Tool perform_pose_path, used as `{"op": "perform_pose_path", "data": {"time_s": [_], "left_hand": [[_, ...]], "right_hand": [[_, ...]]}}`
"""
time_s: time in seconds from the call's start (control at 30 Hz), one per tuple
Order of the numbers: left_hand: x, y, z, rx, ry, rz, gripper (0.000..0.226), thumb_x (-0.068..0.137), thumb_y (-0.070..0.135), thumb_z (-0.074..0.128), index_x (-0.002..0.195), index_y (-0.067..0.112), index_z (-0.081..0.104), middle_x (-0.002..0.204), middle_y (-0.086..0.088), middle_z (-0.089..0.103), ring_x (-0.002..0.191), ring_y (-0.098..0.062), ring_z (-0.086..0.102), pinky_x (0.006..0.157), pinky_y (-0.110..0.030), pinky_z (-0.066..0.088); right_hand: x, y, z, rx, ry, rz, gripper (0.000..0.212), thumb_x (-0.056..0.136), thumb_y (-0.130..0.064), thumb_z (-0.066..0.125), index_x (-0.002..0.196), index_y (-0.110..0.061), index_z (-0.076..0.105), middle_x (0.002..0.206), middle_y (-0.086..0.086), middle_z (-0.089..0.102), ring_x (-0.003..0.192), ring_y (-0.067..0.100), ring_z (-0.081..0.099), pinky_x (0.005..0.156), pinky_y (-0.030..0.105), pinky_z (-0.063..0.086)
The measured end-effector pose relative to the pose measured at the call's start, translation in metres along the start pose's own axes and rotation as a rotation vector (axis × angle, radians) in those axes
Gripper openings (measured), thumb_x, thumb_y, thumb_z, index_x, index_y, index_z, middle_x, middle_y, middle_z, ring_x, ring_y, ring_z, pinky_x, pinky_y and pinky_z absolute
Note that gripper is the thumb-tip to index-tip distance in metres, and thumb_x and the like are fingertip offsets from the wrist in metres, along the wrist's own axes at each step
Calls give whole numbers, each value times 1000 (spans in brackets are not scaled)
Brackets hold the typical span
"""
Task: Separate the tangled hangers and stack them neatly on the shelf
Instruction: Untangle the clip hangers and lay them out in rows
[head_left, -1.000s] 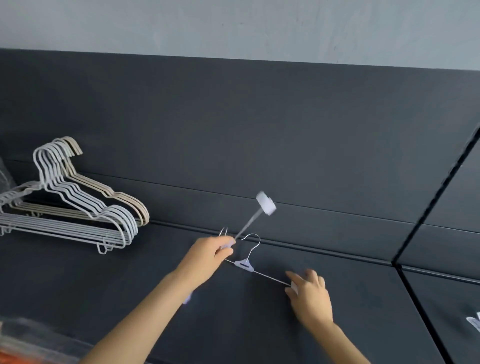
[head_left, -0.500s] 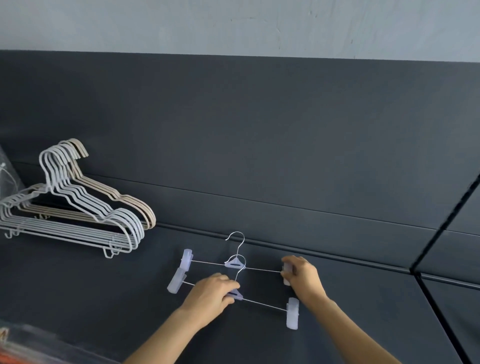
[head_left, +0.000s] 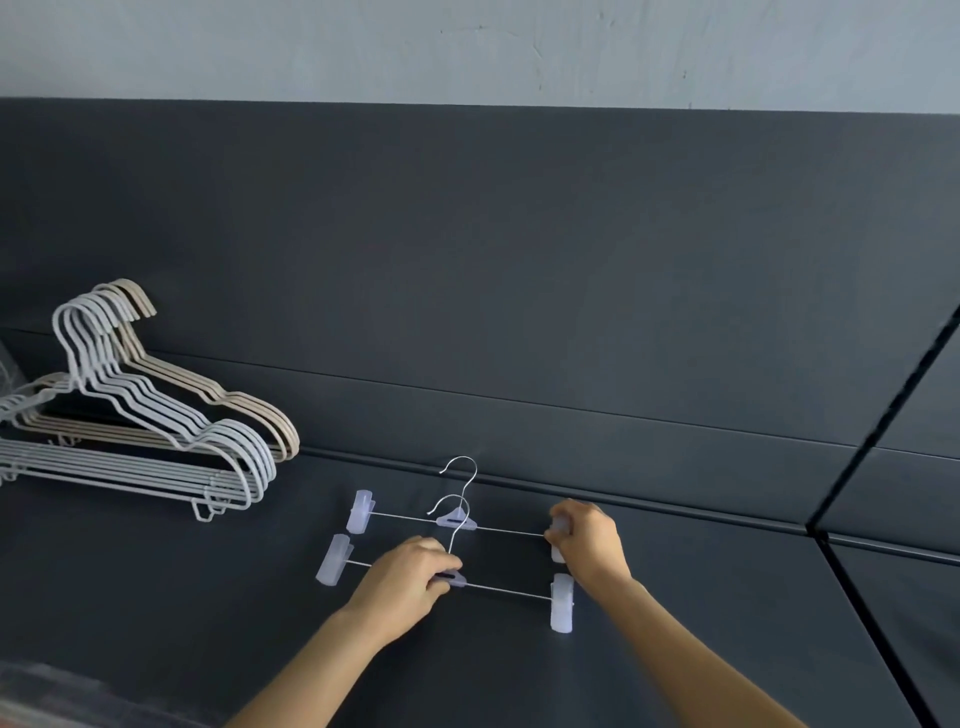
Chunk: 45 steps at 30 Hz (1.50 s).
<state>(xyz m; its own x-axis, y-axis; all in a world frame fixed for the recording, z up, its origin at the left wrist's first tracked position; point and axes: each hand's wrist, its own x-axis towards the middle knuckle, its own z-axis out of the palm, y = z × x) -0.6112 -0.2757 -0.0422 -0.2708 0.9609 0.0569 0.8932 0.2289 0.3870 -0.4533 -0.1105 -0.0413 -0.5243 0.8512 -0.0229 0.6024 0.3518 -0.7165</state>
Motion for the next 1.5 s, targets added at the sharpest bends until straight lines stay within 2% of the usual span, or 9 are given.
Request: {"op": "perform_pose_path", "data": {"time_s": [0.17,0.27,0.43,0.73,1.13,1.23,1.33,1.43,1.5], "left_hand": [[-1,10,-3,55,-9,-37,35,86,21,57,121,19,58,120,6,57,116,-13,49,94,-27,43],[-1,22,-4,115,77,-11,44,82,27,61,125,23,55,123,5,55,119,-16,47,96,-29,41],[10,71,1,61,198,67,33,84,27,59,115,16,62,112,-1,60,110,-22,53,90,-33,44],[26,190,41,37,50,136,33,94,29,42,125,21,53,124,6,55,120,-13,42,99,-30,35],[35,415,130,-27,-21,292,33,94,27,43,124,19,55,121,5,58,117,-14,46,94,-29,43],[38,461,148,-38,-23,318,29,93,25,43,114,16,61,115,4,61,111,-16,49,90,-30,44],[46,492,165,-67,-62,309,24,91,18,41,85,13,64,97,0,63,96,-17,51,82,-33,46],[56,518,179,-43,-61,308,32,88,13,37,58,15,46,80,-1,58,95,-16,50,78,-28,29],[63,533,183,-22,-43,309,34,91,14,36,57,18,43,79,1,52,102,-14,49,77,-29,23]], "right_hand": [[-6,1,-6,-19,-14,1,42,87,-21,57,128,-16,49,117,10,55,98,22,53,77,27,42],[-14,9,-21,-18,26,-5,46,88,-26,56,132,-17,45,113,8,55,91,17,50,75,26,40],[-50,45,-60,-89,109,9,43,90,-26,53,131,-14,45,114,7,55,101,21,56,85,31,47],[-130,129,-166,-508,124,-39,49,93,-36,43,138,-20,33,134,-2,44,121,21,40,97,30,37],[-243,280,-338,-462,264,145,44,91,-31,50,133,-20,43,131,1,50,122,24,43,97,34,38],[-267,314,-369,-465,265,213,44,92,-32,47,135,-21,40,131,1,50,123,24,42,98,34,37],[-282,341,-390,-424,289,257,42,93,-31,46,134,-23,42,131,0,50,123,22,43,98,34,39],[-288,362,-404,-383,300,310,43,93,-34,45,134,-22,40,135,-2,48,126,19,41,101,33,38],[-287,372,-412,-361,308,338,43,93,-33,44,134,-20,41,136,-1,47,126,19,41,101,33,38]]}}
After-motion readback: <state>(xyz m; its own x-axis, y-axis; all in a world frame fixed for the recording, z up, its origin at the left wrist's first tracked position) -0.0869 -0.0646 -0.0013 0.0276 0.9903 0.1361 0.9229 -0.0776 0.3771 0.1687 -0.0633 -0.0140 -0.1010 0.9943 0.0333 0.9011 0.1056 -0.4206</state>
